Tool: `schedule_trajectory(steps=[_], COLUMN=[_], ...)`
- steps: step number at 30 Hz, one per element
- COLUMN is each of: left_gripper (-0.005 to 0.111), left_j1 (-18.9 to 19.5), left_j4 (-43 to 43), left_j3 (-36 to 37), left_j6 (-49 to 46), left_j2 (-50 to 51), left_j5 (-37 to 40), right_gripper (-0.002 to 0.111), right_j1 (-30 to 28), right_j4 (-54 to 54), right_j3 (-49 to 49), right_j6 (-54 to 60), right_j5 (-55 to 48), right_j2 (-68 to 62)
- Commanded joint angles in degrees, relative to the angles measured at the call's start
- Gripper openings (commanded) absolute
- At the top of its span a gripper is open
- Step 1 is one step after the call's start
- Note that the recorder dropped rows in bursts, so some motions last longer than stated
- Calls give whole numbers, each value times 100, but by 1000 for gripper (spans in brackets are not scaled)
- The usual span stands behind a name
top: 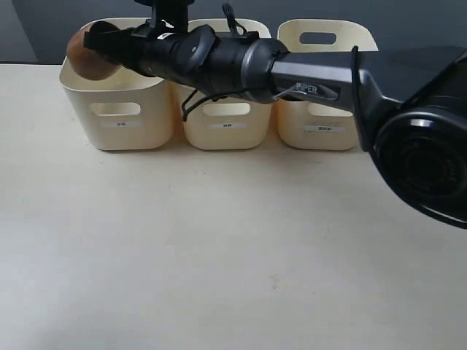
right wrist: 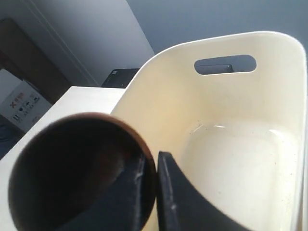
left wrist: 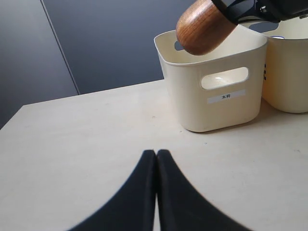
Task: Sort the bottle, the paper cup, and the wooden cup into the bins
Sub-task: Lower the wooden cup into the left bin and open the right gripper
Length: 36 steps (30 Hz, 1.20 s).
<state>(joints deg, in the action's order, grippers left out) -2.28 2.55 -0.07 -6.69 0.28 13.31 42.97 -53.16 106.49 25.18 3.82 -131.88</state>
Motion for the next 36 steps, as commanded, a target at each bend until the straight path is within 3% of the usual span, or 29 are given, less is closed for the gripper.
schedule_trajectory(steps=[1, 7, 13, 15, 29, 36], left_gripper=[0, 0, 0, 0, 0, 0], left_j1=[-18, -18, -18, -18, -18, -18], left_j4=[-4, -4, -4, -4, -4, -4], left_j3=[7, 7, 7, 7, 7, 7], left_j6=[11, 11, 11, 11, 11, 11], left_j2=[-28, -28, -28, -28, -28, -28], left_j5=[-5, -5, -5, -5, -5, -5], right_gripper=[-1, 5, 46, 54, 54, 54], right_j1=[-19, -19, -19, -19, -19, -19], right_j4=[24, 162, -87, -150, -130, -12], right_j3=[118, 118, 118, 118, 118, 118], right_j6=[207, 350, 326, 326, 326, 326], right_j5=[60, -106, -186, -173, -540, -1692], right_j2=[20, 20, 20, 20, 190, 811])
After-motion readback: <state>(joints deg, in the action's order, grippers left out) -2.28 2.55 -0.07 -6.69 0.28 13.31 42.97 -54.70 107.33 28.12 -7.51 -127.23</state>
